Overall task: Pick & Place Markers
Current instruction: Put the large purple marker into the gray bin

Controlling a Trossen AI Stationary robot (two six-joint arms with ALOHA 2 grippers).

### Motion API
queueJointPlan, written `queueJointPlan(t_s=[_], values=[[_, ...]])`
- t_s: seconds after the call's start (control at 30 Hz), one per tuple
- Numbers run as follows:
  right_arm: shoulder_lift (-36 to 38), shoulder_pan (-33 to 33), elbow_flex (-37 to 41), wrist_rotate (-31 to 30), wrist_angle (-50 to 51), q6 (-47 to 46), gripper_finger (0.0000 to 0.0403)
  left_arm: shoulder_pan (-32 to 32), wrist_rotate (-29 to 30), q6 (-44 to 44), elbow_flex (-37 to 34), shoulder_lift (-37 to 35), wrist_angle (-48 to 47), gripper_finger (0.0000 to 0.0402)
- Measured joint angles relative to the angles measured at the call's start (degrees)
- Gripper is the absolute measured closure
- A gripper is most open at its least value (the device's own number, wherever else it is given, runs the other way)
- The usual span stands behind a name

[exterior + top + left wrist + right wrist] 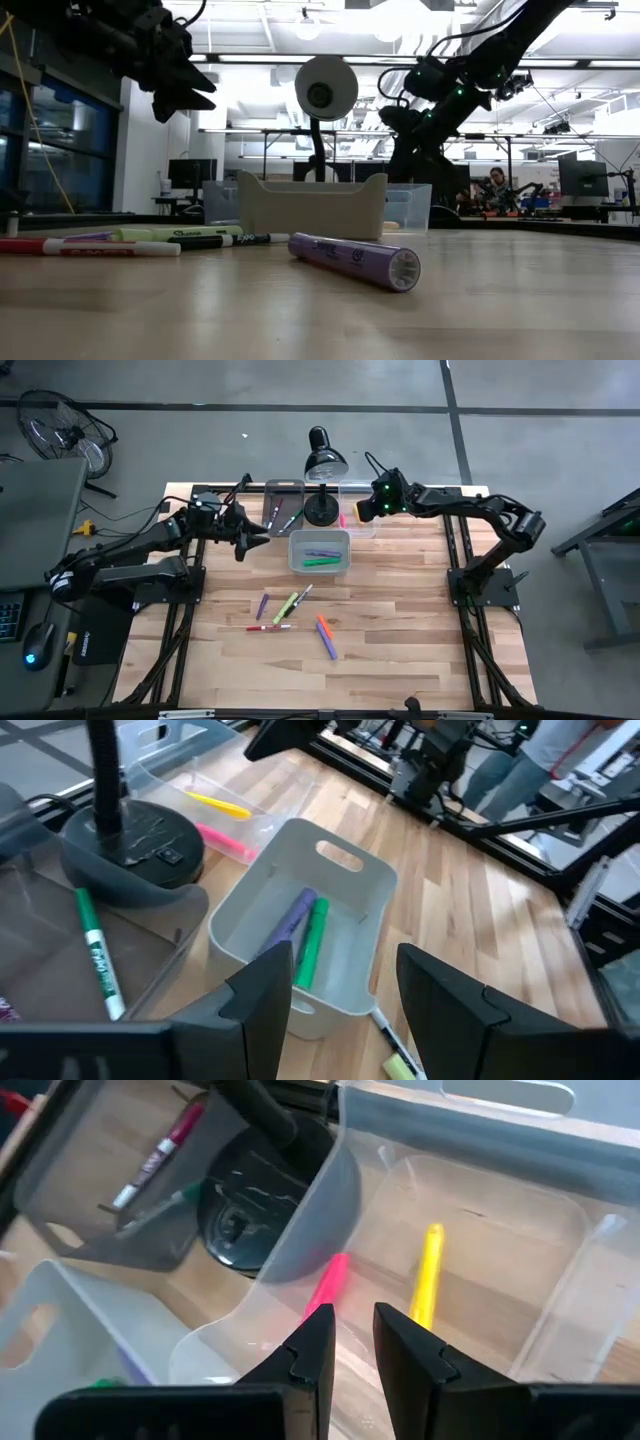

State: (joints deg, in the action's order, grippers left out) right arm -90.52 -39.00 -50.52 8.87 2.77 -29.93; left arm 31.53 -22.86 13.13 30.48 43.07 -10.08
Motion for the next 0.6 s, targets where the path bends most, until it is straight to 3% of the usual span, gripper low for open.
queueJointPlan(t_s=[0.3,0.6], values=[[7.31,0.99,0.00,1.00,3.08,2.36,0.0341,-0.02,-1.54,-0.02,0.00,0.00,-0.57,0.0225],[15.28,10.02,0.02,-0.03,4.23,3.00,0.0341,-0.02,-4.28,0.17,0.02,0.00,-0.55,0.0225]])
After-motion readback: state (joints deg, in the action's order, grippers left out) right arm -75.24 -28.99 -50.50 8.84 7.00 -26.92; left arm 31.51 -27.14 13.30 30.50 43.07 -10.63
